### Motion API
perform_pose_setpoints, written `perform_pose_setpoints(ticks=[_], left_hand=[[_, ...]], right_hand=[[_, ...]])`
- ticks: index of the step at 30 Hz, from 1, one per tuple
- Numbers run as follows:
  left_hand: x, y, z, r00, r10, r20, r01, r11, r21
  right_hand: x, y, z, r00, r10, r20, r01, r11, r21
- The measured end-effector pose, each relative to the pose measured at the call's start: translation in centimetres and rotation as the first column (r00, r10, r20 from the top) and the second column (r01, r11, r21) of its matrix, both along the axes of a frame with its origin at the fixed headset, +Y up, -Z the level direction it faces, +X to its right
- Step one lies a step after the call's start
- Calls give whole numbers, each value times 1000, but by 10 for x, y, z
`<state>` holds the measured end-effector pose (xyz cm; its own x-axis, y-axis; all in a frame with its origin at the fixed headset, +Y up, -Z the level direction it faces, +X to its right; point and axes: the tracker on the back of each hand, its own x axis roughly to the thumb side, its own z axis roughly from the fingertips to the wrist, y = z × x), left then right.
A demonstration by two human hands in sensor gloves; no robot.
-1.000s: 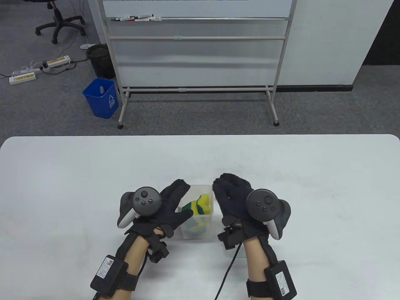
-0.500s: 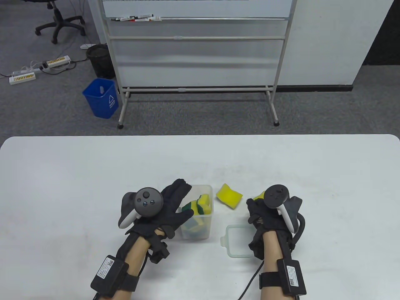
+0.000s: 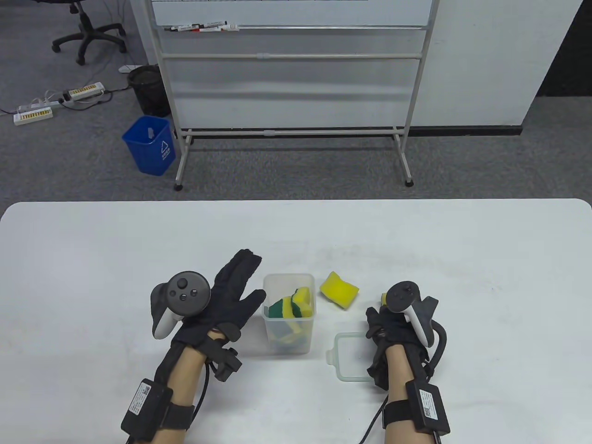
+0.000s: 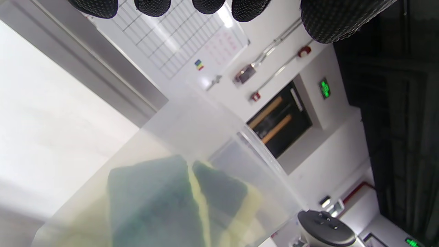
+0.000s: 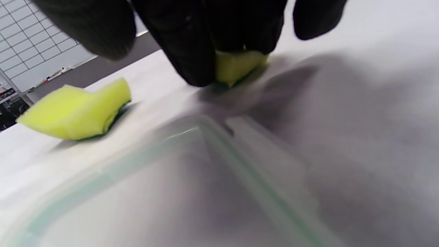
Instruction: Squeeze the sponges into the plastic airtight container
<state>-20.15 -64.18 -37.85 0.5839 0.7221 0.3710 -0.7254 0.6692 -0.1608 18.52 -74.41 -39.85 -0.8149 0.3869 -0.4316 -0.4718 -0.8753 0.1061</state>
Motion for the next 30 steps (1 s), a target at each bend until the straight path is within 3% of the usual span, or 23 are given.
perform_pose_setpoints(ticks=[4, 8, 10, 12, 14, 17, 20, 25, 29, 30], left_hand=[[-2, 2, 1, 1000, 14, -8, -14, 1000, 16], [-3, 3, 0, 1000, 20, -8, -20, 1000, 23], [-3, 4, 1, 999, 31, -5, -31, 999, 36], [-2, 7, 3, 999, 38, -3, -38, 998, 54], [-1, 11, 5, 999, 42, 4, -42, 996, 79], [3, 17, 9, 998, 59, 11, -60, 989, 136], [10, 23, 14, 997, 56, 43, -63, 982, 177], [22, 28, 21, 994, 39, 101, -60, 975, 216], [23, 28, 22, 993, 57, 99, -81, 964, 255], [21, 29, 22, 994, 83, 76, -101, 954, 284]], right_hand=[[4, 10, 3, 999, -37, 34, 35, 997, 68], [10, 31, 8, 981, -189, 51, 178, 969, 173], [10, 45, 12, 941, -338, 18, 320, 908, 270], [9, 62, 17, 867, -491, -83, 482, 784, 393], [4, 81, 22, 741, -632, -226, 661, 627, 413], [-10, 105, 29, 544, -724, -424, 839, 447, 311], [-28, 120, 34, 392, -745, -540, 918, 353, 180], [-64, 131, 38, 260, -728, -635, 944, 331, 7], [-91, 129, 39, 110, -738, -665, 950, 276, -148], [-93, 128, 38, 105, -737, -667, 953, 267, -146]])
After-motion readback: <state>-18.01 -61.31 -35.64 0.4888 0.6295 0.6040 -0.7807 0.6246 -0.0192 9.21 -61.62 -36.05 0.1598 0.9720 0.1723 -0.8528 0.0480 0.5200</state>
